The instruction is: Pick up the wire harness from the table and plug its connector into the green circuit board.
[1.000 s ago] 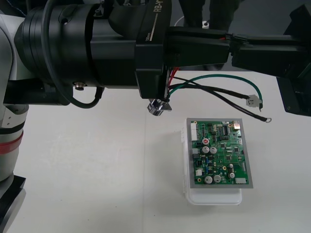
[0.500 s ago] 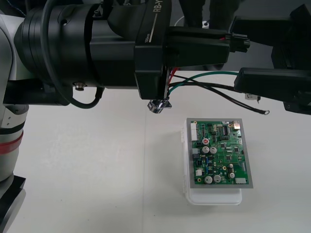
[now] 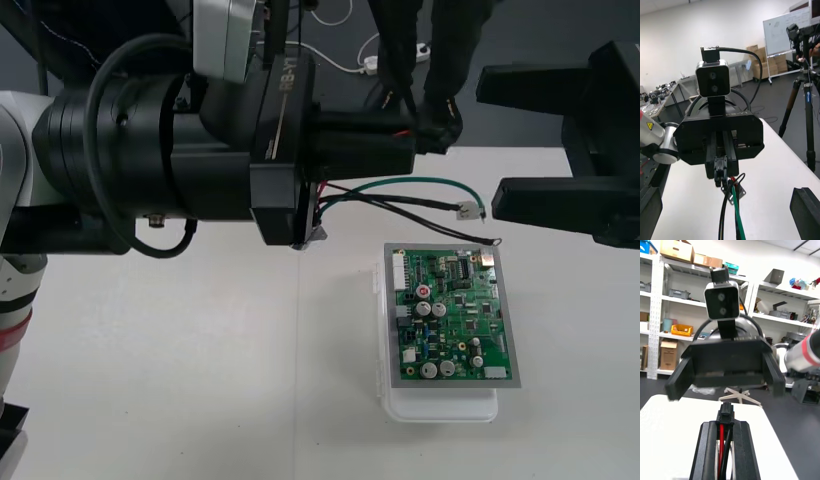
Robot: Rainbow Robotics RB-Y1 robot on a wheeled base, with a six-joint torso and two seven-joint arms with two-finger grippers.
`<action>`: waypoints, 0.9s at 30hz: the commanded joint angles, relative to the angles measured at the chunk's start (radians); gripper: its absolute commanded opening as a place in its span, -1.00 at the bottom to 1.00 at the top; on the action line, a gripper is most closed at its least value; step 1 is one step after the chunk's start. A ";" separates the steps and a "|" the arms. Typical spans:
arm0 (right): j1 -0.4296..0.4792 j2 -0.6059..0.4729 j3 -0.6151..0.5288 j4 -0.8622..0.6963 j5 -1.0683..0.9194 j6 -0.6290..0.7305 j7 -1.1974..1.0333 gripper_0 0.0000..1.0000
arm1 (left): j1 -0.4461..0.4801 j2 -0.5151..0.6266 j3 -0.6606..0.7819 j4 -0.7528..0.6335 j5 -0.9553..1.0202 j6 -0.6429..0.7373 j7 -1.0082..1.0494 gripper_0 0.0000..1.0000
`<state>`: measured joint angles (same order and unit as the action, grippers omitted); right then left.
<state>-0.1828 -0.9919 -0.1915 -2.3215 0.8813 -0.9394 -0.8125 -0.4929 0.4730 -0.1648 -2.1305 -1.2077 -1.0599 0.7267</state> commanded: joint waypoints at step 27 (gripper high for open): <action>0.082 -0.014 -0.220 0.074 0.335 -0.631 -0.047 1.00 | 0.464 0.015 0.019 0.064 -0.085 0.051 -0.365 -1.00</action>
<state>-0.1128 -0.9916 -0.3695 -2.2169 1.1998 -1.5648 -0.8125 -0.0726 0.4908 -0.1631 -2.0776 -1.2945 -1.0546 0.4985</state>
